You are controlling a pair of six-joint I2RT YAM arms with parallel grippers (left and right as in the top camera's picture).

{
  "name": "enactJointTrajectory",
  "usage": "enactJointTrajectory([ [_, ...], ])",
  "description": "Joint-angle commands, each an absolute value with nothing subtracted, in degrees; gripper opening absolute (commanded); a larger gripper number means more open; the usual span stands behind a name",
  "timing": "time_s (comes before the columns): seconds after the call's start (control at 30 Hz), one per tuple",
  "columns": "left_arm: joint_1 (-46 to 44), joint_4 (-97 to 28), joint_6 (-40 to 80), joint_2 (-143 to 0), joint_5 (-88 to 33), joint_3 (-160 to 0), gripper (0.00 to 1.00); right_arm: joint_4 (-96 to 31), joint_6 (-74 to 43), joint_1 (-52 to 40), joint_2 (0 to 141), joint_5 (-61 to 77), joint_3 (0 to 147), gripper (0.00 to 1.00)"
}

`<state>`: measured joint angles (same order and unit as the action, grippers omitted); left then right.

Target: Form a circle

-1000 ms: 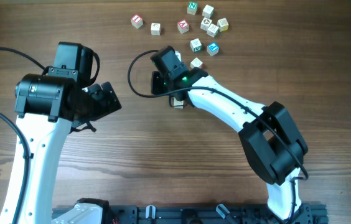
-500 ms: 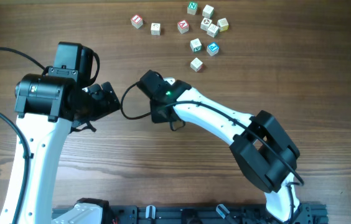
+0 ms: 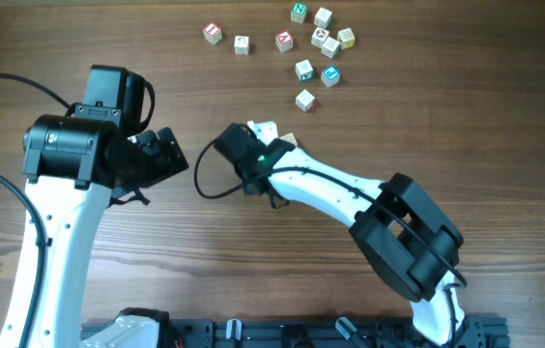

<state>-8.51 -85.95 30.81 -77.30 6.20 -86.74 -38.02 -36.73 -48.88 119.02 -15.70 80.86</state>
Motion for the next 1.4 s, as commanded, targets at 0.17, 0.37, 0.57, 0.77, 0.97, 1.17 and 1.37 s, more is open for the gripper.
enactJointTrajectory([
  [0.17, -8.5, -86.0, 31.8, -76.9, 7.2, -86.9, 1.0, -36.7, -36.0, -49.7, 119.2, -18.9, 79.0, 0.05],
  [0.37, -8.5, -86.0, 31.8, -76.9, 7.2, -86.9, 1.0, -35.3, -35.9, -49.7, 119.3, -18.9, 79.0, 0.05],
  [0.57, -8.5, -86.0, 31.8, -76.9, 7.2, -86.9, 1.0, -33.2, -34.5, -49.6, 119.6, -19.3, 79.0, 0.05],
  [0.77, -8.5, -86.0, 31.8, -76.9, 7.2, -86.9, 1.0, -33.2, -34.5, -49.6, 119.6, -19.4, 79.0, 0.05],
  [0.97, -8.5, -86.0, 31.8, -76.9, 7.2, -86.9, 1.0, -33.3, -34.7, -49.5, 119.6, -19.7, 79.0, 0.05],
  [1.17, -8.5, -86.0, 31.8, -76.9, 7.2, -86.9, 1.0, -33.3, -34.7, -49.4, 119.6, -20.0, 79.0, 0.04],
  [1.37, -8.5, -86.0, 31.8, -76.9, 7.2, -86.9, 1.0, -33.3, -35.9, -48.6, 119.6, -20.2, 79.0, 0.04],
])
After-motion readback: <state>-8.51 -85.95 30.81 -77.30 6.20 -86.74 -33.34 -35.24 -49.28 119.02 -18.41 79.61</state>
